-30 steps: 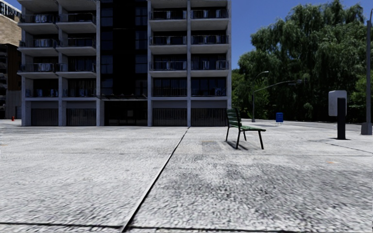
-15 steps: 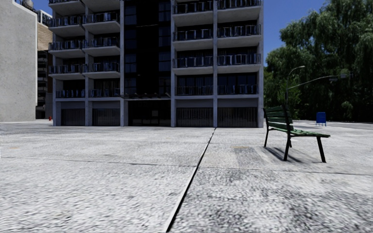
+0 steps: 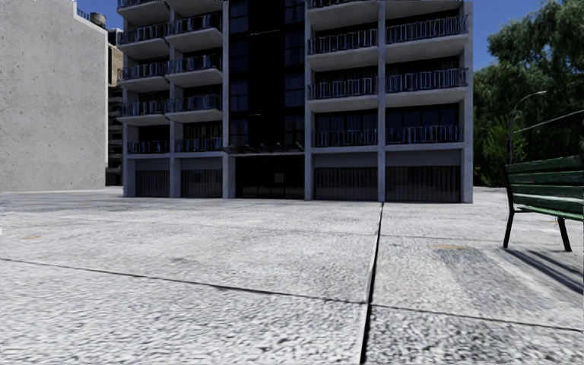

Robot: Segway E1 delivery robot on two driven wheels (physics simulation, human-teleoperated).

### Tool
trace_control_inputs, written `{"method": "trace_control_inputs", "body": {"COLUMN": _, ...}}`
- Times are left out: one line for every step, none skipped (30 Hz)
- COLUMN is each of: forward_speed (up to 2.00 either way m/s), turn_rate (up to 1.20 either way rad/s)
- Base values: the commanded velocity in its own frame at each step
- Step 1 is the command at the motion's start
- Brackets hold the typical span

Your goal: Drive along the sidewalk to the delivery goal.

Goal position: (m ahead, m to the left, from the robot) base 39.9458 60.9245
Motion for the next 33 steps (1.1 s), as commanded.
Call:
{"method": "trace_control_inputs", "body": {"forward_speed": 2.0, "turn_rate": 0.4}}
{"method": "trace_control_inputs", "body": {"forward_speed": 2.0, "turn_rate": 0.4}}
{"method": "trace_control_inputs", "body": {"forward_speed": 2.0, "turn_rate": 0.4}}
{"method": "trace_control_inputs", "body": {"forward_speed": 2.0, "turn_rate": 0.4}}
{"method": "trace_control_inputs", "body": {"forward_speed": 2.0, "turn_rate": 0.4}}
{"method": "trace_control_inputs", "body": {"forward_speed": 2.0, "turn_rate": 0.4}}
{"method": "trace_control_inputs", "body": {"forward_speed": 2.0, "turn_rate": 0.4}}
{"method": "trace_control_inputs", "body": {"forward_speed": 2.0, "turn_rate": 0.4}}
{"method": "trace_control_inputs", "body": {"forward_speed": 2.0, "turn_rate": 0.4}}
{"method": "trace_control_inputs", "body": {"forward_speed": 2.0, "turn_rate": 0.4}}
{"method": "trace_control_inputs", "body": {"forward_speed": 2.0, "turn_rate": 0.4}}
{"method": "trace_control_inputs", "body": {"forward_speed": 2.0, "turn_rate": 0.4}}
{"method": "trace_control_inputs", "body": {"forward_speed": 2.0, "turn_rate": 0.4}}
{"method": "trace_control_inputs", "body": {"forward_speed": 2.0, "turn_rate": 0.4}}
{"method": "trace_control_inputs", "body": {"forward_speed": 2.0, "turn_rate": 0.4}}
{"method": "trace_control_inputs", "body": {"forward_speed": 2.0, "turn_rate": 0.4}}
{"method": "trace_control_inputs", "body": {"forward_speed": 2.0, "turn_rate": 0.4}}
{"method": "trace_control_inputs", "body": {"forward_speed": 2.0, "turn_rate": 0.4}}
{"method": "trace_control_inputs", "body": {"forward_speed": 2.0, "turn_rate": 0.4}}
{"method": "trace_control_inputs", "body": {"forward_speed": 2.0, "turn_rate": 0.4}}
{"method": "trace_control_inputs", "body": {"forward_speed": 2.0, "turn_rate": 0.4}}
{"method": "trace_control_inputs", "body": {"forward_speed": 2.0, "turn_rate": 0.4}}
{"method": "trace_control_inputs", "body": {"forward_speed": 2.0, "turn_rate": 0.4}}
{"method": "trace_control_inputs", "body": {"forward_speed": 2.0, "turn_rate": 0.4}}
{"method": "trace_control_inputs", "body": {"forward_speed": 2.0, "turn_rate": 0.4}}
{"method": "trace_control_inputs", "body": {"forward_speed": 2.0, "turn_rate": 0.4}}
{"method": "trace_control_inputs", "body": {"forward_speed": 2.0, "turn_rate": 0.4}}
{"method": "trace_control_inputs", "body": {"forward_speed": 2.0, "turn_rate": 0.4}}
{"method": "trace_control_inputs", "body": {"forward_speed": 2.0, "turn_rate": 0.4}}
{"method": "trace_control_inputs", "body": {"forward_speed": 2.0, "turn_rate": 0.4}}
{"method": "trace_control_inputs", "body": {"forward_speed": 2.0, "turn_rate": 0.4}}
{"method": "trace_control_inputs", "body": {"forward_speed": 2.0, "turn_rate": 0.4}}
{"method": "trace_control_inputs", "body": {"forward_speed": 2.0, "turn_rate": 0.4}}
